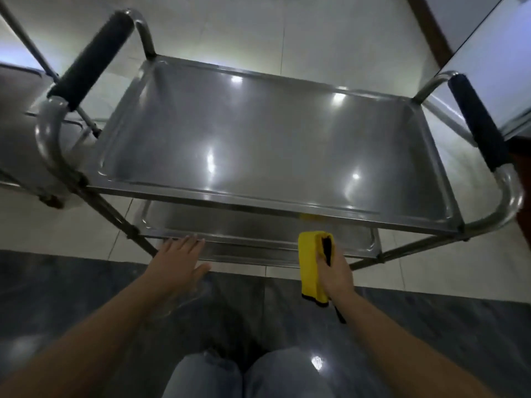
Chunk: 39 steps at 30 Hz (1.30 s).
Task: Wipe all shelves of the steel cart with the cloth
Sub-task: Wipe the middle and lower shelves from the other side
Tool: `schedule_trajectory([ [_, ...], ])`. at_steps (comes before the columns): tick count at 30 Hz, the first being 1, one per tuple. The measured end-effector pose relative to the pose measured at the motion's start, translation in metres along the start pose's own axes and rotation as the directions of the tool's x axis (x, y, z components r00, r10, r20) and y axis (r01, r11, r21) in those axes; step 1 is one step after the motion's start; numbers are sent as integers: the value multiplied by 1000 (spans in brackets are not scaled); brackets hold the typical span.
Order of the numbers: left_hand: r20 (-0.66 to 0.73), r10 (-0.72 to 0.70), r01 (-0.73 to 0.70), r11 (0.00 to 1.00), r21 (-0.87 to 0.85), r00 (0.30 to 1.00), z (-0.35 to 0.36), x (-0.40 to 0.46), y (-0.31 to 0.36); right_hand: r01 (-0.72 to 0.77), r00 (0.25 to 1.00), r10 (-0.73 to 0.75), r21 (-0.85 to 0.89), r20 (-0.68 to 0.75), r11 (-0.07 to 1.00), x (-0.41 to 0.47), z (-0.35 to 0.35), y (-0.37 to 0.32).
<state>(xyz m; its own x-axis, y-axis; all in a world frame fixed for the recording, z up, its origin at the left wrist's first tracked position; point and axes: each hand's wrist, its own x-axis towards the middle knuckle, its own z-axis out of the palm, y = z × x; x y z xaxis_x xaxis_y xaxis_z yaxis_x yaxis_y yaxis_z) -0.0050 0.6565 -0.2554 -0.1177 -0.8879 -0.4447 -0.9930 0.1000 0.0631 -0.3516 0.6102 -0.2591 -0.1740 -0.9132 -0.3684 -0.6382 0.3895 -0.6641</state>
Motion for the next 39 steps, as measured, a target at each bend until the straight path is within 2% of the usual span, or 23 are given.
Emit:
schedule_trajectory([
  [4, -21, 15, -14, 999, 31, 1000, 45, 61, -3, 20, 994, -21, -14, -106, 1000, 50, 38, 39],
  [8, -110, 4, -1, 1000, 30, 994, 82, 124, -4, 172, 954, -208, -177, -215, 969, 105, 91, 58],
  [11, -152, -21, 20, 1000, -7, 988, 109, 170, -6, 310, 918, -350, -215, -188, 926, 135, 141, 64],
  [13, -178, -26, 21, 999, -31, 984, 126, 194, -10, 446, 864, -485, -240, -133, 862, 146, 173, 67],
  [15, -212, -29, 22, 999, -37, 977, 139, 213, -14, 629, 736, -671, -283, -83, 725, 156, 197, 70],
  [16, -224, -32, 28, 999, -21, 974, 146, 220, -17, 673, 691, -720, -312, -56, 670, 163, 207, 73],
  [18, -255, -39, 44, 999, 15, 966, 163, 231, -24, 677, 671, -741, -392, -20, 623, 175, 222, 80],
  [22, -407, -25, 30, 1000, 7, 913, 189, 241, -33, 617, 640, -768, -591, -7, 520, 185, 231, 94],
  [26, -472, 2, 4, 1000, 11, 882, 199, 246, -41, 586, 680, -731, -641, 58, 495, 199, 226, 98],
  [29, -478, -23, 28, 1000, 3, 878, 199, 243, -38, 533, 764, -643, -612, 51, 585, 216, 206, 102],
  [32, -466, -17, 29, 999, 18, 885, 199, 240, -34, 383, 860, -509, -598, -48, 704, 232, 187, 106],
  [35, -477, -19, 29, 1000, 13, 878, 198, 239, -34, 242, 910, -392, -595, -134, 766, 240, 204, 87],
  [37, -487, -20, 26, 1000, 5, 873, 198, 238, -33, 270, 915, -394, -595, -87, 757, 239, 228, 65],
  [39, -517, -34, 37, 999, -4, 856, 198, 238, -33, 372, 878, -479, -608, -15, 701, 239, 253, 44],
])
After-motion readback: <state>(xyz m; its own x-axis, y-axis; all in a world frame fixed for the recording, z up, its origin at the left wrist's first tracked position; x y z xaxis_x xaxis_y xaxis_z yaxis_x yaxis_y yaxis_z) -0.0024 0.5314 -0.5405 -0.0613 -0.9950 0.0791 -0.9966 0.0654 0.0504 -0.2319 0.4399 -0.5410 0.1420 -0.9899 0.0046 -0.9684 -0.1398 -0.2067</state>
